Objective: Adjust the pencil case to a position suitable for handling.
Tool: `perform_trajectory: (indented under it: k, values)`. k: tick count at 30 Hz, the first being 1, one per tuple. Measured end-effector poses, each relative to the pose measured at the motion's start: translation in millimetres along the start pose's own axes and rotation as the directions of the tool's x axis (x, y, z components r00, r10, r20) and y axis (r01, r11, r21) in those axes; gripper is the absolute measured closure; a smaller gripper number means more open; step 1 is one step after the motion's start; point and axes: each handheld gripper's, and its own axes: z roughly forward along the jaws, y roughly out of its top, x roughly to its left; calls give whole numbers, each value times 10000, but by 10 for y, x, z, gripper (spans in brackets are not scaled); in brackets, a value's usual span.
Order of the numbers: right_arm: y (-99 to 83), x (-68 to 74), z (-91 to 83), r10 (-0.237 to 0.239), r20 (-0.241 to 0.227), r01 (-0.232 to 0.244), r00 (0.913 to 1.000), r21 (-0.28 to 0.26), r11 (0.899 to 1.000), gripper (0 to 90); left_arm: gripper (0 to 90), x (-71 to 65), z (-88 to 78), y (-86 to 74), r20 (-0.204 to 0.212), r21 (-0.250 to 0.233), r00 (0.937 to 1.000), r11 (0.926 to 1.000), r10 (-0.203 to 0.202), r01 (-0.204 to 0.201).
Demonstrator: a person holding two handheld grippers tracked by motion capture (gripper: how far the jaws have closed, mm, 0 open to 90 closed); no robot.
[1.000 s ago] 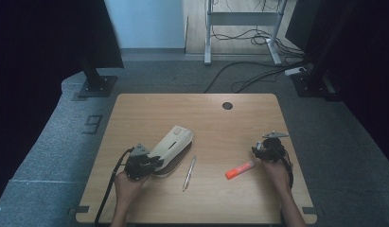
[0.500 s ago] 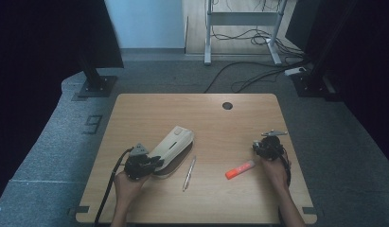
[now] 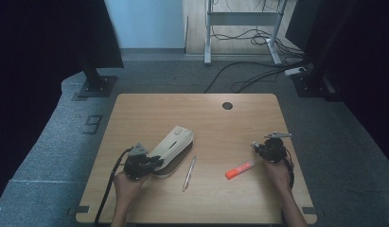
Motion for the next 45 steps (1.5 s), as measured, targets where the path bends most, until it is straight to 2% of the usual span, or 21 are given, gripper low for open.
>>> perform_trajectory:
  k: [8, 19, 34, 45]
  values:
    - [71, 130, -120, -435, -544, 423, 9976, -232, 9988, 718, 752, 9, -20, 4, 39, -148, 10000, 9999, -88, 89]
    - [130, 350, -155, -1013, -1278, 970, 9866, -400, 9945, 718, 757, 20, -65, 13, 64, -482, 9995, 9984, -306, 309]
    - [243, 654, -35, -1603, -2016, 1544, 9663, -447, 9870, 718, 760, 9, -77, 15, 335, -614, 9988, 9974, -368, 388]
    - [367, 901, 96, -1969, -2583, 1894, 9458, -538, 9804, 718, 757, 22, -81, 9, 383, -654, 9984, 9969, -407, 432]
